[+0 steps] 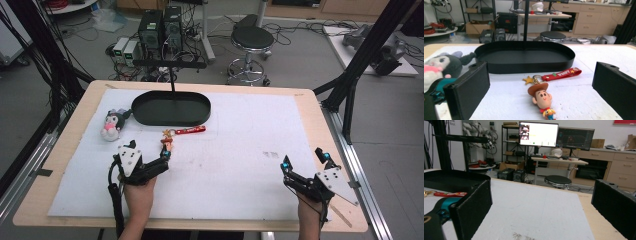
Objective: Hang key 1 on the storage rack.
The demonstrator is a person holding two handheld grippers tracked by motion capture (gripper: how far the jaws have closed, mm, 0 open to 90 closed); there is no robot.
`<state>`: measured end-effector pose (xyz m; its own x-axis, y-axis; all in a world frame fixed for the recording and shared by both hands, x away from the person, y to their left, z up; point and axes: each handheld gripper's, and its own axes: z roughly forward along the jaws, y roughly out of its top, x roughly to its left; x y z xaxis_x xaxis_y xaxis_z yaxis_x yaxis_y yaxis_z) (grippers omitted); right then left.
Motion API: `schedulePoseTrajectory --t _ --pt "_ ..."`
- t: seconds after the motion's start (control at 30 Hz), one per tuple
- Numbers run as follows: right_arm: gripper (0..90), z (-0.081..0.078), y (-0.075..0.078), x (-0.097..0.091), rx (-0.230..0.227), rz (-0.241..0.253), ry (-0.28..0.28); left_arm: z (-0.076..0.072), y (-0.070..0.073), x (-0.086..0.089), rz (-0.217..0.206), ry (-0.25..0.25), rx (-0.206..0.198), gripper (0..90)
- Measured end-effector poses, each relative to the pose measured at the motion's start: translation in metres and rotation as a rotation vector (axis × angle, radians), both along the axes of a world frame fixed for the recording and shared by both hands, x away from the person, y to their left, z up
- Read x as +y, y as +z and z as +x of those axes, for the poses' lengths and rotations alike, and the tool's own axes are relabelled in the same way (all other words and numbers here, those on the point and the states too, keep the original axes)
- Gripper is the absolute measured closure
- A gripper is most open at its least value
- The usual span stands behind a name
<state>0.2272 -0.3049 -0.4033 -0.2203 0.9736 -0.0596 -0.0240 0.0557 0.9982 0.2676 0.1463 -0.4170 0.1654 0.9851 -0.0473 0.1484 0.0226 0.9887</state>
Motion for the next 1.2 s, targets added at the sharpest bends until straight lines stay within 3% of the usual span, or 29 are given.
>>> schedulePoseTrajectory --t 0.1,0.33,0.43,0.53,0.63,0.77,0.9,1.0,1.13,1.2 --pt "2.5 -0.001 0.001 0.001 -0.004 0.006 0.002 0.002 -0.001 -0.004 0.003 0.008 0.005 1.8" --pt "2.5 0.001 0.000 0.001 0.012 -0.005 0.004 0.014 -0.005 -0.013 0.008 0.025 0.061 1.7" --pt "2.5 0.001 0.000 0.000 0.010 -0.008 0.001 0.019 -0.008 -0.014 0.018 0.020 0.094 1.8" --pt "2.5 0.000 0.000 -0.001 0.008 -0.006 -0.001 0.026 -0.012 -0.013 0.003 0.027 0.143 1.8" --pt "2.5 0.000 0.000 -0.001 0.008 0.000 -0.003 0.030 -0.014 -0.012 -0.002 0.026 0.165 1.8" --pt "2.5 0.000 0.000 -0.003 0.008 0.010 -0.006 0.038 -0.017 -0.015 0.009 0.019 0.238 1.8" --pt "2.5 -0.001 0.000 -0.005 0.008 0.018 -0.011 0.044 -0.014 -0.020 0.017 0.013 0.256 1.8" --pt "2.5 -0.001 0.000 -0.006 0.008 0.020 -0.011 0.053 -0.015 -0.018 -0.031 0.015 0.314 1.7" --pt "2.5 -0.001 0.000 -0.007 0.008 0.023 -0.014 0.059 -0.021 -0.017 -0.031 0.024 0.375 1.7" --pt "2.5 0.000 0.000 -0.007 0.011 0.026 -0.014 0.059 -0.022 -0.019 -0.019 0.019 0.381 1.8"
